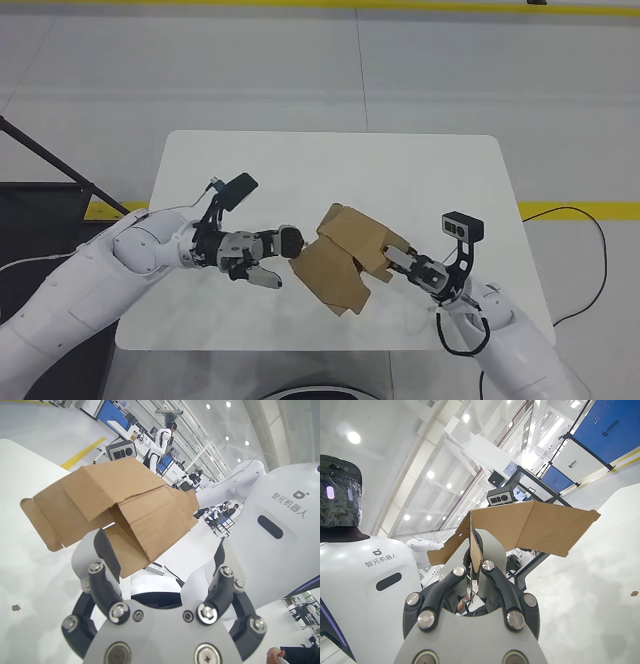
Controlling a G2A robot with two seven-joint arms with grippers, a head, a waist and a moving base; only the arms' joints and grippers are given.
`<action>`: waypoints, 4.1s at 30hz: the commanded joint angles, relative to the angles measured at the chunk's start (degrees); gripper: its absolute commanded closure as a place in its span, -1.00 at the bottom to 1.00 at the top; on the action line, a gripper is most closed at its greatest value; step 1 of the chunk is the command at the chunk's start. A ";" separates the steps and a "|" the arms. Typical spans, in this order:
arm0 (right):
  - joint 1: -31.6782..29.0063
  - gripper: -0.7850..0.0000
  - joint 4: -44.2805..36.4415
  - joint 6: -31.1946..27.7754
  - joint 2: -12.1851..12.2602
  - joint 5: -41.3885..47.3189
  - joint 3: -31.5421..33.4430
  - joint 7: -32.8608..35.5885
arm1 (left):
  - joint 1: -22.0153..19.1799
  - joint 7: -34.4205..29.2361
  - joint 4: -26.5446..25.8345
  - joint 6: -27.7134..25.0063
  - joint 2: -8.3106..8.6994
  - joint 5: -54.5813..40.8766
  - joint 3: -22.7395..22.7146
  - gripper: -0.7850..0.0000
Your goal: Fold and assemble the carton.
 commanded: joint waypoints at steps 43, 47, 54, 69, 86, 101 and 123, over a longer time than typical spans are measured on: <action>-0.69 1.00 -3.62 0.00 0.37 -0.97 -0.44 0.00 | -10.18 -0.01 1.41 0.00 -2.24 -12.20 15.49 -1.00; -0.76 1.00 -3.40 0.00 0.43 -1.10 -0.38 0.00 | -9.40 -0.01 2.06 0.00 -2.34 -15.23 13.57 -1.00; -0.49 1.00 -2.61 0.00 0.45 -2.65 -0.89 0.00 | -5.88 -0.02 1.71 0.00 -2.66 -17.60 8.59 -1.00; 0.05 1.00 -3.26 0.00 0.53 -3.18 -1.88 0.00 | -3.78 -0.02 2.04 0.00 -4.02 -19.35 6.15 -1.00; 1.17 1.00 -2.53 0.00 1.46 -5.03 -3.95 0.00 | -2.82 -0.02 2.34 0.00 -5.01 -20.35 5.17 -0.25; 1.21 1.00 -2.61 0.00 1.59 -5.03 -3.62 0.00 | -3.52 -0.02 1.58 0.00 -4.79 -19.77 6.57 0.48; 1.21 1.00 -2.61 0.00 1.59 -5.03 -3.62 0.00 | -3.52 -0.02 1.58 0.00 -4.79 -19.77 6.57 -1.00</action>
